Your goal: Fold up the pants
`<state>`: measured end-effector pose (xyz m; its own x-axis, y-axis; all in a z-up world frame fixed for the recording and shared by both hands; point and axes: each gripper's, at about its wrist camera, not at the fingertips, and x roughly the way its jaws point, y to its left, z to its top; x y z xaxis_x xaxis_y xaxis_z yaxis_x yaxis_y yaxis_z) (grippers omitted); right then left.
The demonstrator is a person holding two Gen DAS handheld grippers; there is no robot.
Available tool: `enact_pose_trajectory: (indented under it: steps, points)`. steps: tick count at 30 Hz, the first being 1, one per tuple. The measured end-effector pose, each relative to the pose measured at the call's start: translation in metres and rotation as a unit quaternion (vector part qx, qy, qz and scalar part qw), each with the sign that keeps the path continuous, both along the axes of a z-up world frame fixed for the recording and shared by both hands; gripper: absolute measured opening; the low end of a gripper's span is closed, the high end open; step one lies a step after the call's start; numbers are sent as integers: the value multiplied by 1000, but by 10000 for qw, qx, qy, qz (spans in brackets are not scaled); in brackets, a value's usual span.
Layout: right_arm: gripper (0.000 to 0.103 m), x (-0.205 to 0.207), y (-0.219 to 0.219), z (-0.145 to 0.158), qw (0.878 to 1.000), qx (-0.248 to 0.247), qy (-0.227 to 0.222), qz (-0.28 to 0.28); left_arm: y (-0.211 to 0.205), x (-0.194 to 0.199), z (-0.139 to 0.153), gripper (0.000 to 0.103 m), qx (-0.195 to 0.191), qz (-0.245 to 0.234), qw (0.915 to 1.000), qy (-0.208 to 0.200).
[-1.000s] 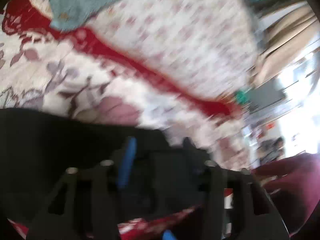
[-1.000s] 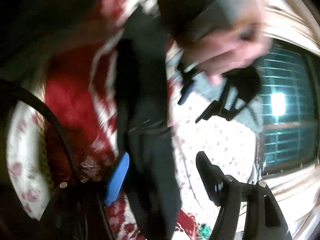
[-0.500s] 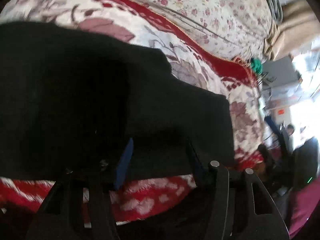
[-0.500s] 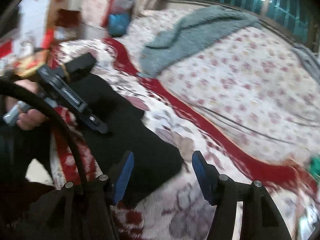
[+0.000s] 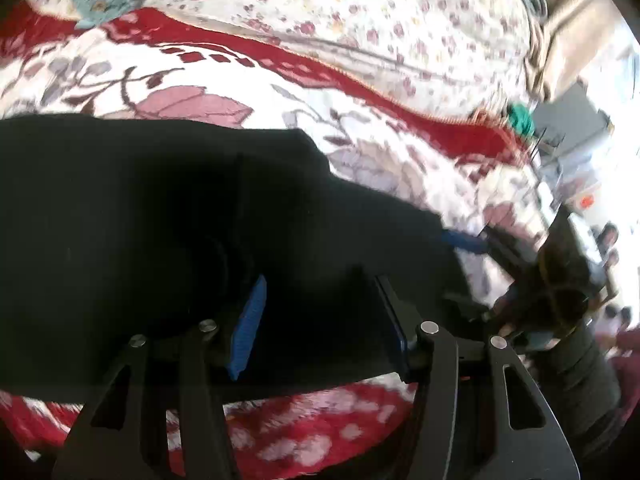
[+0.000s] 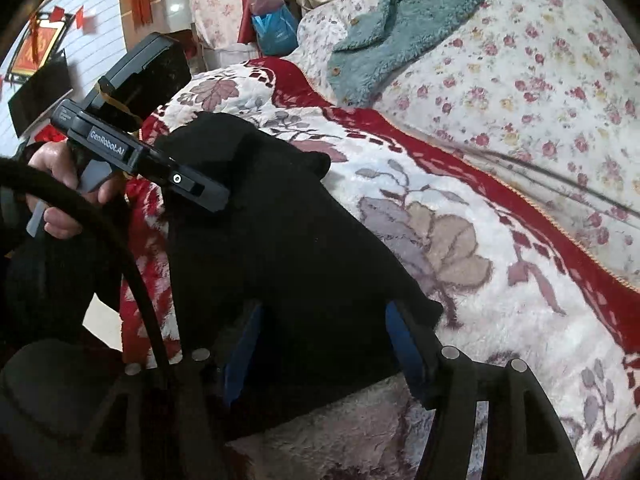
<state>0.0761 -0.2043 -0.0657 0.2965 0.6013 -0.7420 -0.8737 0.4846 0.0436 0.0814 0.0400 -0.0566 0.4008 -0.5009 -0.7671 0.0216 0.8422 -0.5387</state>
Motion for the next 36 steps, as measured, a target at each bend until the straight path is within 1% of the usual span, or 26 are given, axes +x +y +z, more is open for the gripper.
enact_pose_trajectory:
  steps: [1,3,4,6,7,8,9,10,11,12,13,14,16,18,19,20,21,22,23,24,30,33,34,35,36]
  points:
    - [60,0,1,5,10000,-28,25,-57,9,-4,1,54,-289,114,9995,35]
    - [60,-3,4,19,9998,-158,-59,-115,24,-7,2,54,-792,304,9964,91]
    - [59,-4,2,33,9997,-79,-128,-206,30,-10,7,54,-1072,351,9936,-28]
    - [59,-5,-5,54,9986,311,-288,-309,29,-14,20,54,-1406,224,9893,-322]
    - [59,-8,-8,64,9970,583,-364,-350,26,-16,26,55,-1609,53,9858,-481]
    - [59,-7,-8,64,9969,629,-319,-352,22,-17,29,56,-1717,-92,9838,-516]
    - [59,-7,-6,57,9979,541,-165,-313,14,-17,28,57,-1776,-284,9826,-462]
    - [60,-5,-1,41,9993,254,60,-263,7,-15,24,58,-1710,-417,9838,-336]
    - [60,-4,7,10,9983,-438,287,-256,-2,-11,14,58,-1431,-522,9883,-53]
    - [63,-7,6,-3,9981,-511,154,-292,-11,-7,-2,58,-1045,-531,9926,330]
    - [64,-9,1,-2,9991,-148,2,-393,-12,-7,-9,57,-1061,-526,9920,432]
    - [64,-6,-4,-4,9983,21,121,-561,-10,-7,-9,57,-1164,-416,9918,334]
    - [64,-9,-7,-6,9973,197,-6,-708,-8,-6,-7,57,-1190,-431,9913,369]
    - [64,-12,-11,-9,9954,377,-189,-858,-5,-6,-10,57,-1349,-355,9894,410]
    - [67,-11,-14,-10,9936,499,-161,-998,-3,-6,-11,57,-1414,-338,9884,438]
    - [70,-11,-15,-12,9926,515,-182,-1085,-4,-5,-13,57,-1444,-329,9879,451]
    - [80,-10,-16,-11,9914,491,-185,-1195,-3,-5,-14,57,-1472,-315,9875,461]
    - [84,-8,-17,-14,9895,431,-119,-1373,-4,-6,-14,57,-1480,-302,9875,458]
    - [85,-7,-18,-17,9887,483,-35,-1421,-4,-7,-13,57,-1474,-289,9876,452]
    - [85,-7,-18,-16,9886,487,-59,-1424,-4,-7,-13,57,-1459,-267,9879,449]
    - [85,-11,-20,-16,9879,477,-170,-1465,-14,-6,-9,58,-1185,-292,9920,314]
    - [85,-11,-22,-17,9874,504,-188,-1490,-25,-5,-4,61,-773,-415,9959,228]
    - [85,-11,-23,-17,9874,512,-188,-1487,-30,-6,-1,67,-632,-475,9967,176]
    - [85,-11,-23,-17,9874,515,-186,-1483,-35,-7,1,69,-508,-531,9972,118]
    - [86,-10,-22,-17,9875,517,-177,-1476,-41,-9,4,70,-320,-554,9979,70]
